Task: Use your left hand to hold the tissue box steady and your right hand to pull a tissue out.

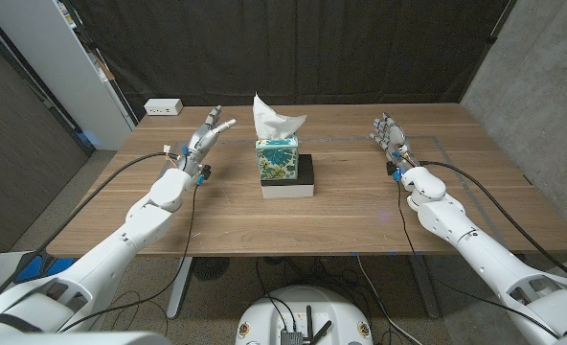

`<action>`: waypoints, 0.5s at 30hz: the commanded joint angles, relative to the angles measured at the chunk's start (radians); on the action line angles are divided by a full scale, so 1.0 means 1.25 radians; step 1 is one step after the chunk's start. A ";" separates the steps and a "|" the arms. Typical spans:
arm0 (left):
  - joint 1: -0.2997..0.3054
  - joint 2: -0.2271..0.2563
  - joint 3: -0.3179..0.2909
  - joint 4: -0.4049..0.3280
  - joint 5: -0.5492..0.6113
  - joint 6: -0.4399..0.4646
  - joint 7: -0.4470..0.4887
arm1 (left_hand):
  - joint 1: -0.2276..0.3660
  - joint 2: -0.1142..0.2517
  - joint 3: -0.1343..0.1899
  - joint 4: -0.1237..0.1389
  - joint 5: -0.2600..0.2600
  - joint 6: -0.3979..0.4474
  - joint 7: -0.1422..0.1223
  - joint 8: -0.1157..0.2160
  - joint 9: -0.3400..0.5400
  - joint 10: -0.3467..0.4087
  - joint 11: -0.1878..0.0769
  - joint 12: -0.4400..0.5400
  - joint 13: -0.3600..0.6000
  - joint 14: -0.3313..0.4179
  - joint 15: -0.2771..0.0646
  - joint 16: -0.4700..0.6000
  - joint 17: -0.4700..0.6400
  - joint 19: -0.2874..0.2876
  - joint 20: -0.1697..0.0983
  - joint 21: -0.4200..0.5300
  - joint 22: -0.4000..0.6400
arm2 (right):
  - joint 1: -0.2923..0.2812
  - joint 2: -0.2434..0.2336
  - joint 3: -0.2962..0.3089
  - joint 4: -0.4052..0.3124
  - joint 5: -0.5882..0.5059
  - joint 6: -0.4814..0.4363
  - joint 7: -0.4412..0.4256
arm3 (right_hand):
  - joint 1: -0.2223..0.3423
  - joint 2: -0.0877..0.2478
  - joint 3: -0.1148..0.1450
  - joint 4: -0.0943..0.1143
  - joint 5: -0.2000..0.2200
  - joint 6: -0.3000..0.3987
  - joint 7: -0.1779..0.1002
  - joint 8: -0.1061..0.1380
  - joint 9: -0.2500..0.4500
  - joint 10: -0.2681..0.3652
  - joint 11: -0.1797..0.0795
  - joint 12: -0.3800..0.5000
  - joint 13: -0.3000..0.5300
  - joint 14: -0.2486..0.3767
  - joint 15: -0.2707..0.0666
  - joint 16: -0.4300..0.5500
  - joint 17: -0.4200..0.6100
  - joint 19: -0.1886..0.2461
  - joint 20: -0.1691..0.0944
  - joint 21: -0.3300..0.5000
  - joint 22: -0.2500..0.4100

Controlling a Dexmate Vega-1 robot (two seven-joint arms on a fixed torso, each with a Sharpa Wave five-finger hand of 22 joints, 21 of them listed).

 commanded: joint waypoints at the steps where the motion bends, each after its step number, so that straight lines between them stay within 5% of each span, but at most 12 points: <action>1: 0.034 0.021 -0.013 -0.050 0.009 0.024 0.029 | 0.011 0.001 -0.011 0.001 0.008 -0.282 0.008 0.005 0.003 -0.191 -0.006 0.006 0.004 -0.130 -0.011 0.002 0.001 0.000 -0.011 -0.003 0.003 | 0.007 0.009 -0.002 0.013 0.001 0.007 0.005 | -0.009 0.000 0.007 -0.003 0.004 0.004 0.000 0.005 0.003 0.008 -0.003 0.001 0.003 0.007 -0.015 -0.002 0.000 0.004 0.002 0.000 0.003; 15: 0.090 0.045 -0.031 -0.119 0.007 0.048 0.050 | 0.022 0.002 -0.029 0.003 0.019 -0.272 0.013 0.011 0.002 -0.189 -0.010 0.009 0.004 -0.131 -0.015 0.003 0.001 0.005 -0.017 -0.008 0.003 | 0.010 0.015 -0.006 0.025 0.000 0.013 0.011 | -0.013 0.001 0.006 -0.007 0.004 0.004 -0.001 0.004 0.003 0.008 -0.004 0.001 0.003 0.006 -0.016 -0.001 -0.002 0.004 0.001 -0.002 0.003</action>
